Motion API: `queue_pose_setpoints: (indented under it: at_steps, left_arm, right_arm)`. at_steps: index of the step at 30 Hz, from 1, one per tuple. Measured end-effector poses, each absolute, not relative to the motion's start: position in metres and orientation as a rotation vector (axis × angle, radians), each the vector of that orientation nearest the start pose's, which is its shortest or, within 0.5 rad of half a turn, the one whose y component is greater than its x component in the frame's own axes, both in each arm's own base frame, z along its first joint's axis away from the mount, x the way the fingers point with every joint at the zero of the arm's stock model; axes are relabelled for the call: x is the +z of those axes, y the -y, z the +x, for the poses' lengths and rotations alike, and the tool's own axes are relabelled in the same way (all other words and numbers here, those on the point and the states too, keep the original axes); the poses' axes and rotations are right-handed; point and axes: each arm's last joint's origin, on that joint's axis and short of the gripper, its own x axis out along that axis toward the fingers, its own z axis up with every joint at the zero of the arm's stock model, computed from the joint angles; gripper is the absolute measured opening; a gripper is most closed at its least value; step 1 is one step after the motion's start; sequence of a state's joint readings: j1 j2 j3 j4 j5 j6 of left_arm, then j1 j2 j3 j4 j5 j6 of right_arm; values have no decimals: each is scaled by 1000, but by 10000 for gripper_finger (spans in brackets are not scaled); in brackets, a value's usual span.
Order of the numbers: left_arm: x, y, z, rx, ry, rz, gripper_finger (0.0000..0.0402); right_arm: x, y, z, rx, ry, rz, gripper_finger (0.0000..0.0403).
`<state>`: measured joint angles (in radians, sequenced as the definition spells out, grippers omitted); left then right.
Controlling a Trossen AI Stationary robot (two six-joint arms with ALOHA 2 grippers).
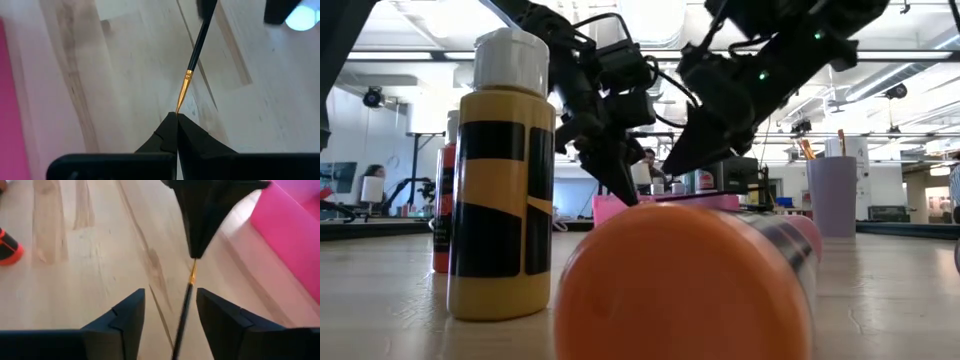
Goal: Pick & Place Paint Supplies
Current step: Put the black gold paint brush into the violet cup
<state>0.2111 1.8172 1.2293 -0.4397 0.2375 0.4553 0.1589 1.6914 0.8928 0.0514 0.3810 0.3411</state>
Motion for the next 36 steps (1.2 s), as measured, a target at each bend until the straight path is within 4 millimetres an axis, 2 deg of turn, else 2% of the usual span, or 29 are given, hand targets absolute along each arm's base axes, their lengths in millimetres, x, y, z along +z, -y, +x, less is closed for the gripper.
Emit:
queue_pose_setpoints:
  at_steps: [2,10,19,27,36]
  left_arm:
    - [192,-71,364,-250,-973,186,1]
    - [192,-69,363,-257,-988,182,1]
    - [212,-63,375,-264,-927,211,1]
    - [229,-60,380,-273,-910,224,1]
    - [229,-60,380,-272,-921,222,1]
  right_arm:
    - [167,-43,339,-335,-681,122,185]
    - [169,-40,344,-427,-727,67,207]
    - [168,-33,343,-447,-737,70,188]
    - [167,-32,343,-452,-743,66,143]
    - [168,-31,343,-468,-735,52,20]
